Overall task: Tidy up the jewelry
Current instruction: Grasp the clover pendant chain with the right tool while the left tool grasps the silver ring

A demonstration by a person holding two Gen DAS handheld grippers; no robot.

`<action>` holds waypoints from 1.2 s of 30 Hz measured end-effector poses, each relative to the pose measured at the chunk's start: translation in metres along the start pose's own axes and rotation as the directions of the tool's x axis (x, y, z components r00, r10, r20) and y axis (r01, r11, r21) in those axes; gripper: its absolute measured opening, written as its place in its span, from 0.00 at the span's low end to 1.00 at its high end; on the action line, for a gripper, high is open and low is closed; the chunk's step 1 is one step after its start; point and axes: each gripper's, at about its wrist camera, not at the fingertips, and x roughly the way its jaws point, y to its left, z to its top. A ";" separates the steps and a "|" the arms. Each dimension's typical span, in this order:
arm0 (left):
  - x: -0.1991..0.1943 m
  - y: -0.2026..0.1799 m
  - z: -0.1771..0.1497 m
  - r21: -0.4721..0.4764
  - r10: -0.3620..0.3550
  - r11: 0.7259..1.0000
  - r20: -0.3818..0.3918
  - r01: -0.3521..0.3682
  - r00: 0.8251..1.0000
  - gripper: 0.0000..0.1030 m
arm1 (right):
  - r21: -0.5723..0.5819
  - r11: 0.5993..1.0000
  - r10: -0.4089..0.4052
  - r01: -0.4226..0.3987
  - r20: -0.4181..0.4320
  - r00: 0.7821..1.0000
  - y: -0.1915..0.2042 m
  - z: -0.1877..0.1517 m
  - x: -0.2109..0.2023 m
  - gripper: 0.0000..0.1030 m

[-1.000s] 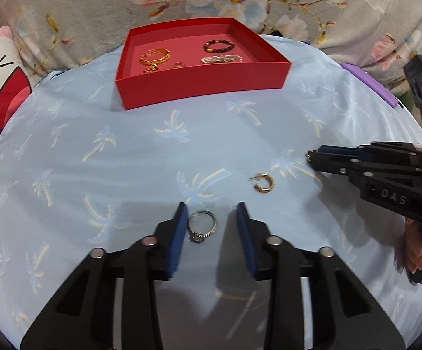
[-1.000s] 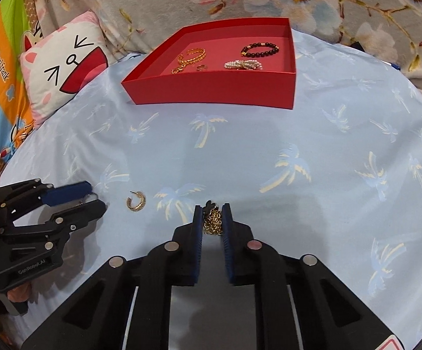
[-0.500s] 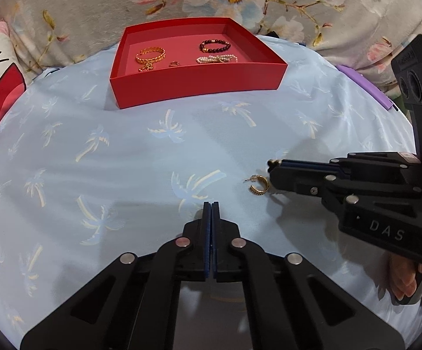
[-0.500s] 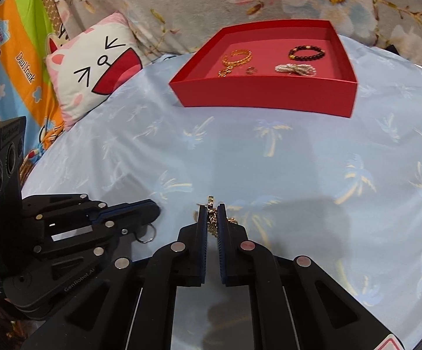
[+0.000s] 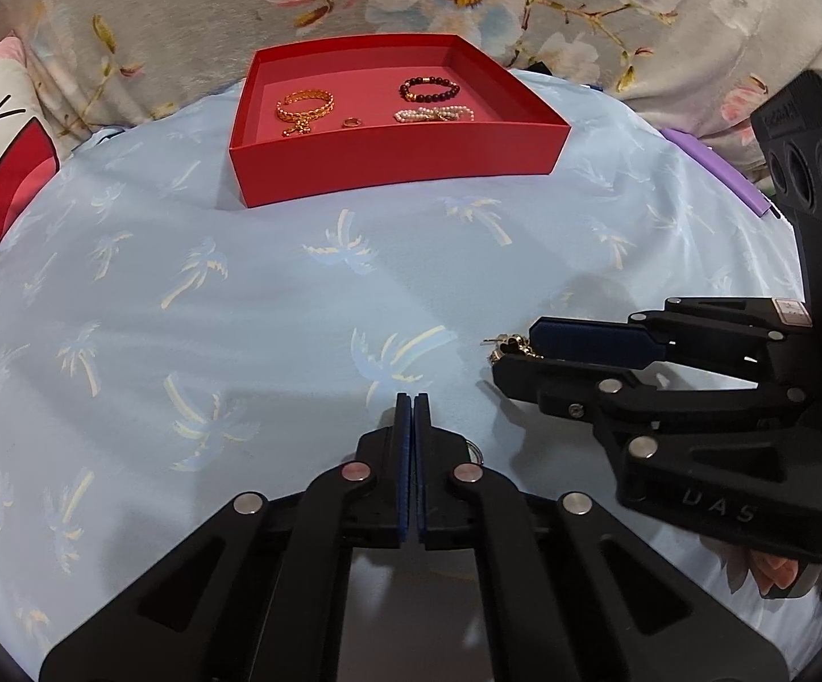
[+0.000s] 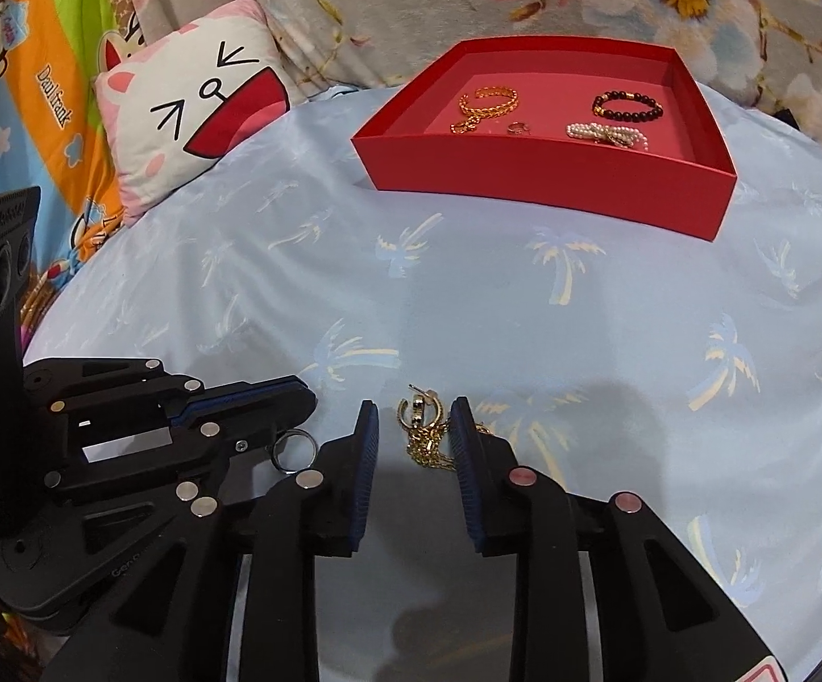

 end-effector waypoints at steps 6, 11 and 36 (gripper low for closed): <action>-0.001 0.002 0.000 -0.010 -0.013 1.000 0.000 0.013 1.000 0.00 | -0.015 0.998 -0.056 0.056 -0.003 0.998 0.002 0.002 0.002 0.13; -0.001 0.003 0.000 -0.011 -0.020 1.000 -0.001 0.020 1.000 0.00 | -0.005 0.998 -0.060 0.060 0.003 0.998 -0.001 0.001 -0.001 0.05; -0.009 0.001 -0.001 -0.012 -0.059 0.998 -0.002 0.059 0.998 0.00 | -0.003 0.998 -0.059 0.059 -0.002 0.998 -0.004 0.009 0.005 0.20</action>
